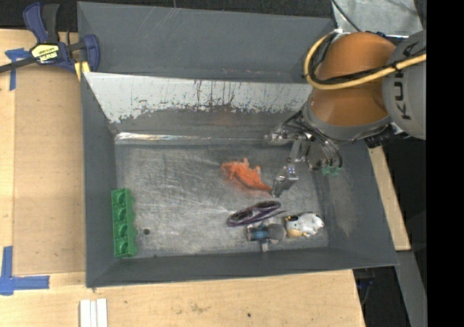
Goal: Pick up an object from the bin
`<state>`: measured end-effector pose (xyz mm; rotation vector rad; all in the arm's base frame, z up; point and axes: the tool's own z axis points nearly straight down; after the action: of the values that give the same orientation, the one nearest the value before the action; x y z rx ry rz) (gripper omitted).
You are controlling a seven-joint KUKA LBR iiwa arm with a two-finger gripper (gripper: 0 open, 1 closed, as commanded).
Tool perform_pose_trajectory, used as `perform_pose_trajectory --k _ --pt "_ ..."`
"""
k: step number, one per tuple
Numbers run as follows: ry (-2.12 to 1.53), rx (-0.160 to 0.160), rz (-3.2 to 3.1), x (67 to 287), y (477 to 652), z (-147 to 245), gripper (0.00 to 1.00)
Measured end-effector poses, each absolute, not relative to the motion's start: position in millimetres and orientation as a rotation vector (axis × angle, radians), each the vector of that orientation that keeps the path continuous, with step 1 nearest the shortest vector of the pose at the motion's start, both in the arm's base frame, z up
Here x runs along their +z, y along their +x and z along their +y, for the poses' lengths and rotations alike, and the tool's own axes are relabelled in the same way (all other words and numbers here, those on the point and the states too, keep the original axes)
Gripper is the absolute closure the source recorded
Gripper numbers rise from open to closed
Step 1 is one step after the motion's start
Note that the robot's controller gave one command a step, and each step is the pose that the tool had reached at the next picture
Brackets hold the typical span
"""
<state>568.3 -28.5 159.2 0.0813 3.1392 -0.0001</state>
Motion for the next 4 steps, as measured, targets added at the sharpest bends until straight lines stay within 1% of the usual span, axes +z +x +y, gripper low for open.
perform_pose_trajectory --k 1,2,3,4 --pt "0.220 0.000 3.129 158.3 591.3 -26.8 0.00" --pt "0.383 0.002 3.112 92.2 596.0 -13.0 0.00" --pt "0.419 0.001 3.096 76.0 607.8 -8.2 1.00" --pt "0.419 0.001 3.096 76.0 607.8 -8.2 1.00"
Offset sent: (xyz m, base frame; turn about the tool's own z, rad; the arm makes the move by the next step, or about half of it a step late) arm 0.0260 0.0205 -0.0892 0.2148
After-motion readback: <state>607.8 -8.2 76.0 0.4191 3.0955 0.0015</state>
